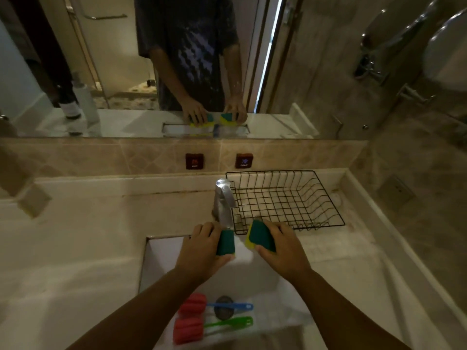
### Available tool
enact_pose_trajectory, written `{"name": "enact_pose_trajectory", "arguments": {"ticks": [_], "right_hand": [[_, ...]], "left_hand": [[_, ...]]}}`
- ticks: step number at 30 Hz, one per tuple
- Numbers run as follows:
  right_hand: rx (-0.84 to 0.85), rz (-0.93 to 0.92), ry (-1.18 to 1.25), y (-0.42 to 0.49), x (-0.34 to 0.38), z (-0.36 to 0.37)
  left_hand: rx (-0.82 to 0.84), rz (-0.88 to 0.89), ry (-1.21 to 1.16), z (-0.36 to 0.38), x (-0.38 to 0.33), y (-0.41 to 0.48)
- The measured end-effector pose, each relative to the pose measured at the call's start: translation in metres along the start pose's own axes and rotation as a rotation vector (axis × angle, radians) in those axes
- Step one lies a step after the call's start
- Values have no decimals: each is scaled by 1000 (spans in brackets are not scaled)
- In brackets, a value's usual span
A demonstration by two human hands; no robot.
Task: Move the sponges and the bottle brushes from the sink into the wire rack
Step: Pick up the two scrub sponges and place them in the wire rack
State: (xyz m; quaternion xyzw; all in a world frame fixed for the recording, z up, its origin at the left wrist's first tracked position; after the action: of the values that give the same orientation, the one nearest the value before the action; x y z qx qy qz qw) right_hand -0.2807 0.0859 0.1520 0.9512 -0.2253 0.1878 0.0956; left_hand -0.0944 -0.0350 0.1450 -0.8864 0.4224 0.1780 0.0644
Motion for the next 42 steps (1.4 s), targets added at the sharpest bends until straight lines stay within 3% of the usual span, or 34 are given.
{"name": "enact_pose_trajectory", "arguments": {"ticks": [11,22,42], "right_hand": [[-13,-29,15,25,-59,-27],[70,-135,-16,91,-149,-31],[215,-219,-22,194,-192,41]], "left_hand": [[-102,80,29,4,-67,54],[-67,-83,65,48,-104,132],[30,-159,74,106,-56,230]]}}
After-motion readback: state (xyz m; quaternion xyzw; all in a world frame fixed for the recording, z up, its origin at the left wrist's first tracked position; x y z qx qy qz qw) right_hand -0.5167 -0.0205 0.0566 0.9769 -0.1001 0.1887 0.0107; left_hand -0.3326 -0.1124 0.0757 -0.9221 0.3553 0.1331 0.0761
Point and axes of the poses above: each hand's wrist, its own y-axis towards the middle knuckle, its own z-axis out of the palm, x = y × z, the point moved 5 cm from there along y, towards the middle knuckle, and after that the axes turned 1 degree about z, right-handed, at the moved point
